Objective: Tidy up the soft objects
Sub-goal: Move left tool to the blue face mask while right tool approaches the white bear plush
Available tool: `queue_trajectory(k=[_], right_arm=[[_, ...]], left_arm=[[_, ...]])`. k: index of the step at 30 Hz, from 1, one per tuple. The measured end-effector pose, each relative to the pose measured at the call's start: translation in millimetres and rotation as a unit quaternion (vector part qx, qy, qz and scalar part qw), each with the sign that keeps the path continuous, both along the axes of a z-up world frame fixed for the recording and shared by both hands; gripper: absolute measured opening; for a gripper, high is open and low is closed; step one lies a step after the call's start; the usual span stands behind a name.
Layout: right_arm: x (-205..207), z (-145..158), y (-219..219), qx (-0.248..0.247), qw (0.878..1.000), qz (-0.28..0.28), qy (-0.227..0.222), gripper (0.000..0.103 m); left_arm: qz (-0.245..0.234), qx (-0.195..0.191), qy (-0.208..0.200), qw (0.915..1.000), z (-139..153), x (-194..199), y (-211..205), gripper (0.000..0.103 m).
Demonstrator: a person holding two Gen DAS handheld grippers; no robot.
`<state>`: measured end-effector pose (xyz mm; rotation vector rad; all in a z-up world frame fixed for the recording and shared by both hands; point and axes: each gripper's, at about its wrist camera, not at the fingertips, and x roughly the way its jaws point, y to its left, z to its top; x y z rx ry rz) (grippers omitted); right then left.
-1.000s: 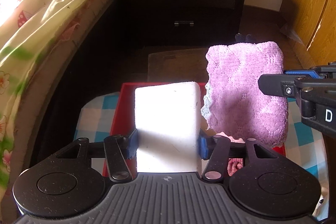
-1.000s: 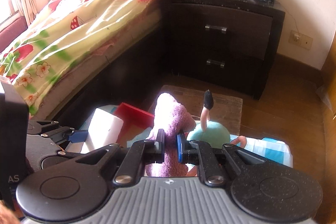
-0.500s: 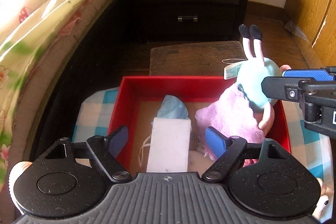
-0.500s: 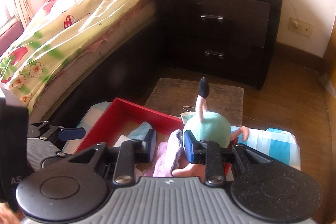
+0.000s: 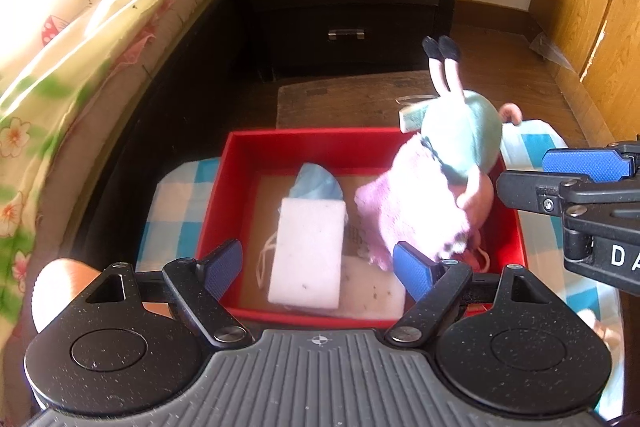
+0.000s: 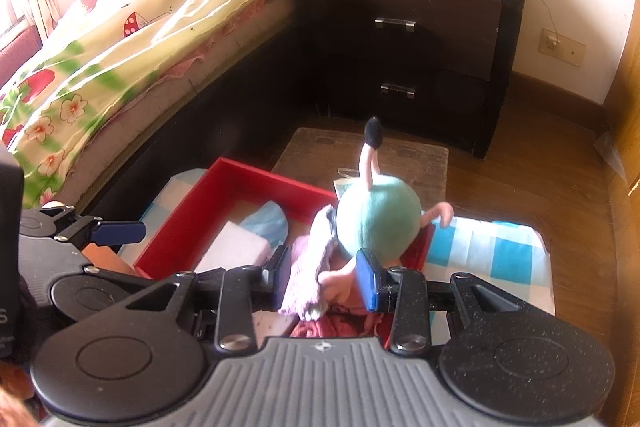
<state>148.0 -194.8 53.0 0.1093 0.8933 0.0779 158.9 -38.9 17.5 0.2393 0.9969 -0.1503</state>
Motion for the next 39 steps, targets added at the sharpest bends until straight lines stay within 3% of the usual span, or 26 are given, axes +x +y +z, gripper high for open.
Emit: queue_trajectory(k=[13,34,39], right_arm=[[-38.7,-10.1,-6.6,-0.007,1.000,0.002,0.022,0.021],[-93.2,-45.5,-31.7,-0.001,0.998,-0.011,0.063,0.026],[-105.1,-55.0,-36.6,-0.002,0.997,-0.014,0.072,0.032]], left_arm=[[-0.017,-0.008,0.016,0.9997,-8.4,-38.1,-7.9,0.082],[-0.024,-0.020,0.059,0.9978,-46.1,-93.7,-6.4,0.084],[-0.026,-0.024,0.070,0.9969,-56.5,-105.7,-6.7,0.084]])
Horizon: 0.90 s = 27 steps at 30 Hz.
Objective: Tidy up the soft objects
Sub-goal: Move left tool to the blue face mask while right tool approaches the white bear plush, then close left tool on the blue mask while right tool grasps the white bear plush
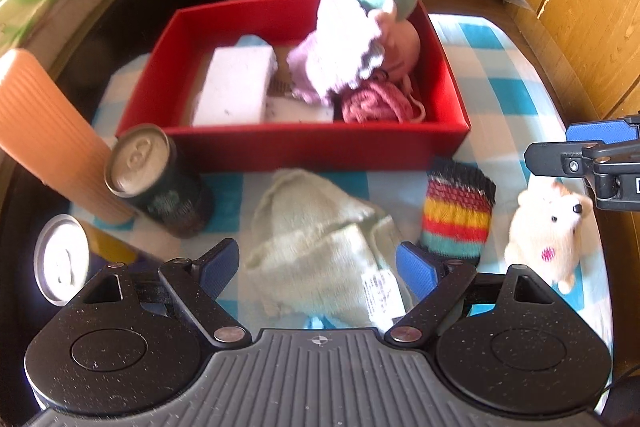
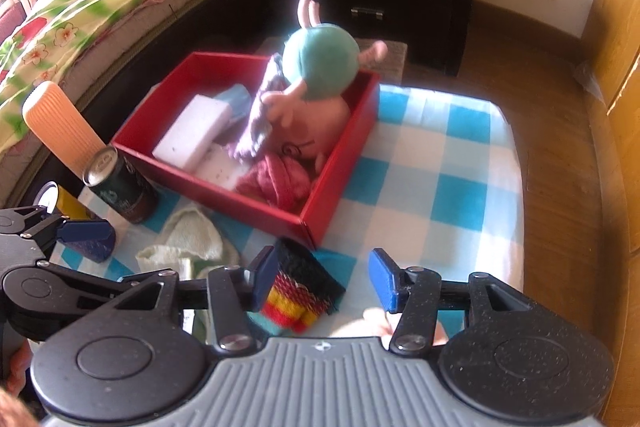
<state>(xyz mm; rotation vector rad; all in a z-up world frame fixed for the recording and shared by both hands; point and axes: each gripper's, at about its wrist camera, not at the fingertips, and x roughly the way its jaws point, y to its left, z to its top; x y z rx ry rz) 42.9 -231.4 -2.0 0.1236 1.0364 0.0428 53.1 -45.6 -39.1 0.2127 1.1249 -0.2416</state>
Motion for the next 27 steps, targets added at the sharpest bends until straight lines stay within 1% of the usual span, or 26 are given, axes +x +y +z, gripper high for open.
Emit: queue_trajectory(k=[14,15,17,21,25,27], right_arm=[[-30.4,-33.0,-15.2,0.002,0.999,0.002,0.036,0.034],[-32.4,-34.5,-16.2,0.001,0.999,0.002,0.037,0.035],[-35.8,-35.9,-17.8,-0.001,0.999,0.004,0.037,0.040],[-40.8,-36.5,-22.1,-0.001,0.999,0.005,0.038,0.041],[-43.3,-38.0,-27.5,0.000,0.999,0.002,0.042,0.041],[-44.3,-39.5,-30.1,0.000,0.999,-0.001,0.043,0.041]], left_arm=[[-0.003,-0.012,0.042,0.9990,-36.8,-31.0,-0.2,0.085],[-0.002,-0.012,0.044,0.9990,-38.6,-32.1,-0.7,0.085],[-0.003,-0.014,0.047,0.9988,-41.2,-34.0,-1.0,0.085],[0.006,-0.030,0.054,0.9981,-43.1,-34.4,3.4,0.086],[0.022,-0.055,0.070,0.9957,-46.3,-31.9,10.0,0.086],[0.026,-0.055,0.075,0.9953,-49.3,-31.0,9.9,0.086]])
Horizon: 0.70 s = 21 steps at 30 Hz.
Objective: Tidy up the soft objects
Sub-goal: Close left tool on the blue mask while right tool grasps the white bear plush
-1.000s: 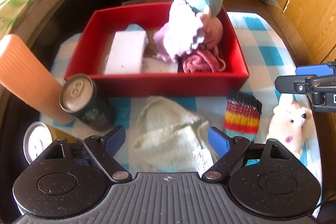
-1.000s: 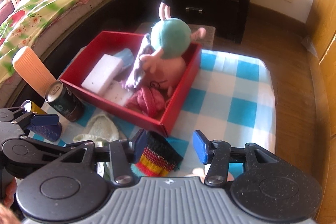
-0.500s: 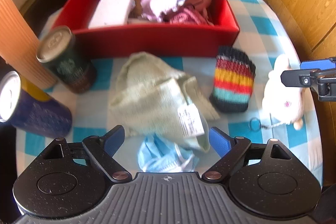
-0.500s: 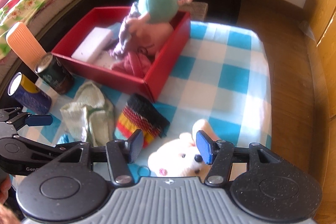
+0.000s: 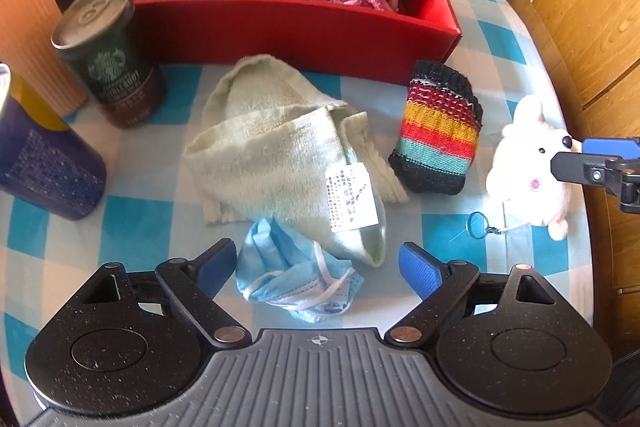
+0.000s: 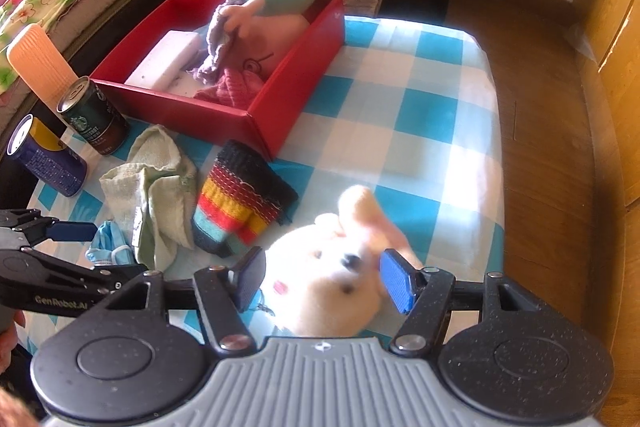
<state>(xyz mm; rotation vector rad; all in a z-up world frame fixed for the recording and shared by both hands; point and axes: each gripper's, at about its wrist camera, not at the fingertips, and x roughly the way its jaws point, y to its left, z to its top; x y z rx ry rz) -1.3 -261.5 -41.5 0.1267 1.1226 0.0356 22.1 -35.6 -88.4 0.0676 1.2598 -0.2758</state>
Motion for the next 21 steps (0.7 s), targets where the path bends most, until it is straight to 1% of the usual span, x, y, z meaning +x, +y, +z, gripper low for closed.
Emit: queue_trajectory(k=[2,5,9,11,12,13,14,15,16,17,19,21], right_arm=[[-0.8,-1.3,-2.3,0.000,1.000,-0.001,0.003,0.042],[-1.1,-1.1,-5.3,0.001,1.000,-0.002,0.003,0.044],[-1.4,-1.3,-9.6,0.005,1.000,-0.005,0.003,0.046],[-1.5,-3.1,-11.8,0.005,1.000,-0.006,0.003,0.052],[-1.6,-4.3,-12.6,0.002,1.000,-0.006,0.003,0.053],[-1.5,-5.8,-13.4,0.002,1.000,-0.006,0.005,0.054],[-1.4,-7.6,-14.3,0.003,1.000,-0.006,0.007,0.054],[-1.3,-9.6,-15.1,0.005,1.000,-0.008,0.008,0.054],[-0.7,-11.9,-15.7,0.007,1.000,-0.009,0.011,0.054],[-0.1,-14.2,-15.7,0.008,1.000,-0.011,0.015,0.055],[0.9,-17.6,-15.1,0.011,1.000,-0.015,0.016,0.059],[3.0,-20.9,-13.2,0.011,1.000,-0.017,0.020,0.061]], left_arm=[[0.000,0.004,0.003,1.0000,-3.7,0.7,-1.9,0.086],[0.001,-0.002,0.016,0.9999,-12.0,2.2,-5.1,0.086],[-0.002,0.010,0.017,0.9998,-18.2,-0.5,-8.1,0.087],[-0.001,0.013,0.016,0.9998,-17.9,-2.4,-8.5,0.086],[-0.001,0.013,0.015,0.9998,-17.9,-3.7,-7.9,0.086],[-0.003,0.015,0.012,0.9998,-17.6,-5.4,-7.8,0.081],[-0.005,0.021,0.008,0.9997,-16.8,-7.2,-7.5,0.073],[-0.007,0.027,0.003,0.9996,-15.1,-8.9,-6.7,0.069],[-0.008,0.026,0.002,0.9996,-13.5,-9.6,-5.8,0.066],[-0.008,0.016,0.006,0.9998,-12.4,-9.3,-3.5,0.060],[-0.006,0.008,0.008,0.9999,-10.6,-10.1,0.2,0.056],[-0.007,0.006,0.008,0.9999,-9.3,-10.1,1.4,0.054]])
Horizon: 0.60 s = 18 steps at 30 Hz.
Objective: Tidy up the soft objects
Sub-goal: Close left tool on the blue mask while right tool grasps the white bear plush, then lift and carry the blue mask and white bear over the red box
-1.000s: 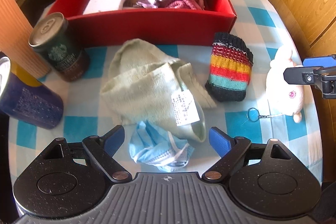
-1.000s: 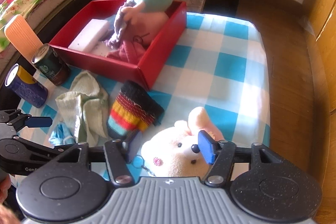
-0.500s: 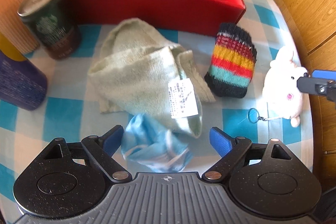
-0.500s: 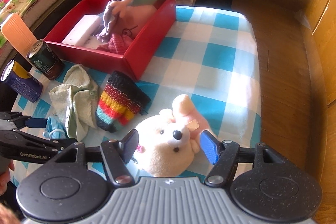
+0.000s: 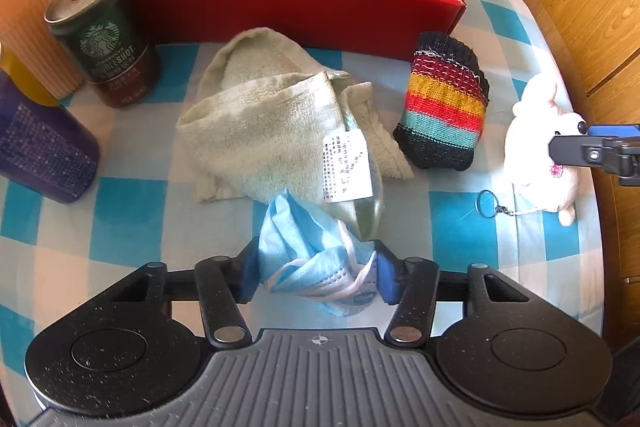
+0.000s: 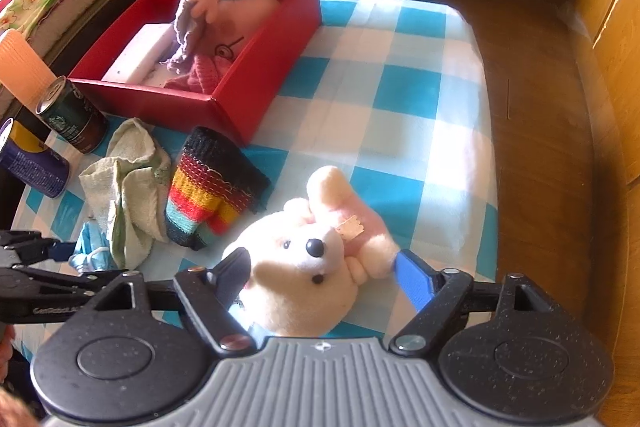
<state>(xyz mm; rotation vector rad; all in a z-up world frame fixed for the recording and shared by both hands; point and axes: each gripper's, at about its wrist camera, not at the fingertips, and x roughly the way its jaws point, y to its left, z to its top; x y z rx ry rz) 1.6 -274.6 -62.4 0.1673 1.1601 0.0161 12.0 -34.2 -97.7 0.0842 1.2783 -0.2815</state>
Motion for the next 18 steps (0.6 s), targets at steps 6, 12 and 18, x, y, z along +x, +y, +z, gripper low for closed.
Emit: queue_trajectory(k=[6,12,18], right_arm=[[5.6,-7.4,10.1,-0.009,1.000,-0.004,0.013,0.069],[10.2,-13.5,16.6,-0.024,0.999,-0.004,0.030,0.073],[11.9,-22.7,20.5,0.001,0.999,-0.011,0.039,0.070]], left_arm=[[-0.001,-0.013,-0.007,0.9999,10.6,-1.3,7.1,0.052],[0.005,-0.028,-0.017,0.9994,24.2,-4.5,15.7,0.052],[0.006,-0.039,-0.022,0.9990,30.4,-6.0,18.3,0.053]])
